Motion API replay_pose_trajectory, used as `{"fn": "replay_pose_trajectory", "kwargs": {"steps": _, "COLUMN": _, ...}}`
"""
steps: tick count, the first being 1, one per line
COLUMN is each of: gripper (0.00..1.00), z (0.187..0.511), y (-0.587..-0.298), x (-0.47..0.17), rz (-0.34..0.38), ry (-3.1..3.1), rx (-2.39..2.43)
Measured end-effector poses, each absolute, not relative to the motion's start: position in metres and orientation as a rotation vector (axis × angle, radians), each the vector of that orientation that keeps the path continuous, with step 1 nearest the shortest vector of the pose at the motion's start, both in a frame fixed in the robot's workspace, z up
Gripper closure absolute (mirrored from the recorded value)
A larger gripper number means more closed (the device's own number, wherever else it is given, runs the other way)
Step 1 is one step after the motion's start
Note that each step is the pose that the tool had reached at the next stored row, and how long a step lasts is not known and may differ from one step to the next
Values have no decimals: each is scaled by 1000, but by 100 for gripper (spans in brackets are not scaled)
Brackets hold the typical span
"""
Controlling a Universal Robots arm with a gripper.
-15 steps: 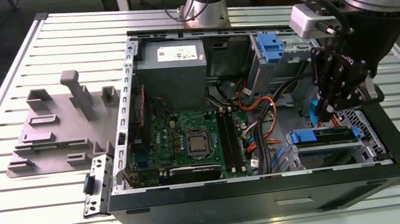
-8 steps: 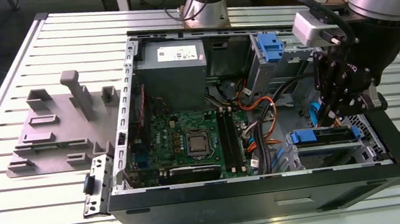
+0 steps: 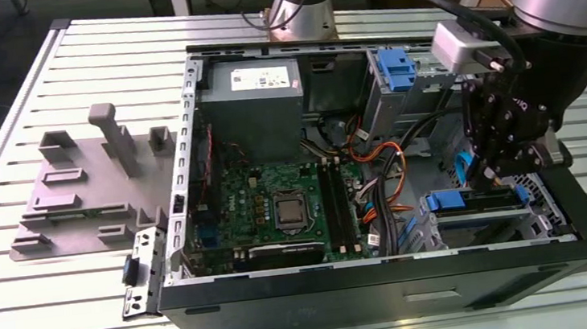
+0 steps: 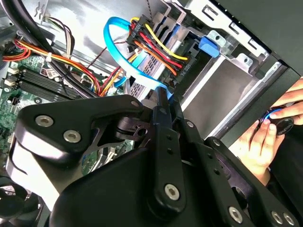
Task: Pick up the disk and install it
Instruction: 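Insert the second disk wire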
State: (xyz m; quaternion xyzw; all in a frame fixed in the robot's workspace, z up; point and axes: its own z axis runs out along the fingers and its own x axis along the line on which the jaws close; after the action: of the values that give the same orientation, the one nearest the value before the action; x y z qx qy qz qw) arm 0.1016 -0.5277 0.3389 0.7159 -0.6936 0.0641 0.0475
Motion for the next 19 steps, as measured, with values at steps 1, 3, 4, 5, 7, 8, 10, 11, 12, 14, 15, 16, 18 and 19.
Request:
{"fn": "replay_pose_trajectory", "kwargs": {"steps": 1, "gripper": 84, "z": 339, "y": -529, "x": 102, "rz": 195, "ry": -2116, "rx": 2184}}
{"fn": "replay_pose_trajectory", "kwargs": {"steps": 3, "gripper": 84, "z": 338, "y": -530, "x": 102, "rz": 194, "ry": -2117, "rx": 2185}}
{"fn": "replay_pose_trajectory", "kwargs": {"steps": 4, "gripper": 84, "z": 338, "y": -531, "x": 102, "rz": 192, "ry": -2117, "rx": 2185}}
{"fn": "replay_pose_trajectory", "kwargs": {"steps": 5, "gripper": 84, "z": 338, "y": -531, "x": 102, "rz": 190, "ry": -2118, "rx": 2186}}
{"fn": "replay_pose_trajectory", "kwargs": {"steps": 7, "gripper": 84, "z": 338, "y": -533, "x": 102, "rz": 185, "ry": -2122, "rx": 2189}}
{"fn": "replay_pose_trajectory", "kwargs": {"steps": 8, "gripper": 84, "z": 338, "y": -533, "x": 102, "rz": 180, "ry": -2124, "rx": 2192}}
{"fn": "replay_pose_trajectory", "kwargs": {"steps": 10, "gripper": 84, "z": 338, "y": -535, "x": 102, "rz": 161, "ry": -2135, "rx": 2202}}
{"fn": "replay_pose_trajectory", "kwargs": {"steps": 11, "gripper": 84, "z": 338, "y": -537, "x": 102, "rz": 150, "ry": -2141, "rx": 2207}}
{"fn": "replay_pose_trajectory", "kwargs": {"steps": 12, "gripper": 84, "z": 338, "y": -538, "x": 102, "rz": 143, "ry": -2145, "rx": 2211}}
{"fn": "replay_pose_trajectory", "kwargs": {"steps": 14, "gripper": 84, "z": 338, "y": -539, "x": 102, "rz": 138, "ry": -2147, "rx": 2213}}
{"fn": "replay_pose_trajectory", "kwargs": {"steps": 15, "gripper": 84, "z": 338, "y": -540, "x": 102, "rz": 138, "ry": -2147, "rx": 2214}}
{"fn": "replay_pose_trajectory", "kwargs": {"steps": 16, "gripper": 84, "z": 338, "y": -540, "x": 102, "rz": 138, "ry": -2147, "rx": 2213}}
{"fn": "replay_pose_trajectory", "kwargs": {"steps": 18, "gripper": 84, "z": 338, "y": -540, "x": 102, "rz": 138, "ry": -2147, "rx": 2214}}
{"fn": "replay_pose_trajectory", "kwargs": {"steps": 19, "gripper": 84, "z": 337, "y": -540, "x": 102, "rz": 138, "ry": -2147, "rx": 2213}}
